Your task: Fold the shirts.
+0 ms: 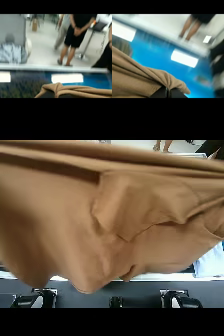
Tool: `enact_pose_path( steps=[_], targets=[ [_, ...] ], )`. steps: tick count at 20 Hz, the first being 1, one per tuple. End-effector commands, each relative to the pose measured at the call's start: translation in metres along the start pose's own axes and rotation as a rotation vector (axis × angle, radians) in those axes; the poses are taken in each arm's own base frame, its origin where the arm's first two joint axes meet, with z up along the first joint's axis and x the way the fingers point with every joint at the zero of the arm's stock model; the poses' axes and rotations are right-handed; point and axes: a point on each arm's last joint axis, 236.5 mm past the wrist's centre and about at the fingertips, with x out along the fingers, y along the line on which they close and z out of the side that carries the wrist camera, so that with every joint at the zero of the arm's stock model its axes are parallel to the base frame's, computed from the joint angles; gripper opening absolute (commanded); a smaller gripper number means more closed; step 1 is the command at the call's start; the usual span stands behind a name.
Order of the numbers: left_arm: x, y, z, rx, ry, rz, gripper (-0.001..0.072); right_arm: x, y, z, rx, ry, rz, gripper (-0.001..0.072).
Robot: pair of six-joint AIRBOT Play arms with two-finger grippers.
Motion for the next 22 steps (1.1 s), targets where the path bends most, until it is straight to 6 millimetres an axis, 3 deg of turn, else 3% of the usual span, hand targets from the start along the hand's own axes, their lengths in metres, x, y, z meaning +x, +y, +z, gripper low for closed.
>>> enact_pose_path(
  steps=[1, 4, 6, 9, 11, 12, 13, 14, 15, 17, 19, 20, 22],
  targets=[
    [0.084, 0.056, -0.111, -0.059, 0.341, 0.050, 0.0028, 0.107, 0.018, -0.068, 0.017, 0.354, 0.135, 0.0041],
    [0.153, 0.109, -0.227, -0.170, 0.611, 0.102, 0.0028, 0.232, 0.046, -0.125, 0.037, 0.525, 0.244, 0.0042],
    [0.185, 0.134, -0.289, -0.248, 0.716, 0.126, 0.0028, 0.303, 0.072, -0.165, 0.125, 0.588, 0.286, 0.0043],
    [0.208, 0.142, -0.354, -0.390, 0.819, 0.118, 0.0029, 0.350, 0.127, -0.215, 0.356, 0.710, 0.388, 0.0044],
    [0.210, 0.136, -0.377, -0.470, 0.872, 0.098, 0.0034, 0.364, 0.150, -0.225, 0.426, 0.725, 0.447, 0.0043],
    [0.208, 0.135, -0.382, -0.475, 0.893, 0.093, 0.0094, 0.372, 0.150, -0.225, 0.436, 0.703, 0.439, 0.0051],
    [0.205, 0.135, -0.381, -0.478, 0.903, 0.089, 0.0259, 0.373, 0.148, -0.222, 0.437, 0.695, 0.435, 0.0208],
    [0.199, 0.136, -0.375, -0.480, 0.923, 0.080, 0.0481, 0.370, 0.141, -0.216, 0.426, 0.679, 0.440, 0.0547],
    [0.186, 0.143, -0.365, -0.465, 0.970, 0.075, 0.0618, 0.363, 0.127, -0.209, 0.386, 0.656, 0.454, 0.0679],
    [0.145, 0.172, -0.352, -0.413, 1.097, 0.118, 0.0603, 0.337, 0.090, -0.210, 0.325, 0.676, 0.477, 0.0673],
    [0.100, 0.197, -0.354, -0.433, 1.205, 0.186, 0.0599, 0.304, 0.065, -0.234, 0.337, 0.767, 0.511, 0.0672],
    [0.085, 0.200, -0.363, -0.493, 1.235, 0.211, 0.0594, 0.283, 0.060, -0.251, 0.356, 0.844, 0.553, 0.0672],
    [0.060, 0.186, -0.398, -0.560, 1.312, 0.212, 0.0593, 0.257, 0.058, -0.276, 0.390, 0.944, 0.611, 0.0672]
  ],
)
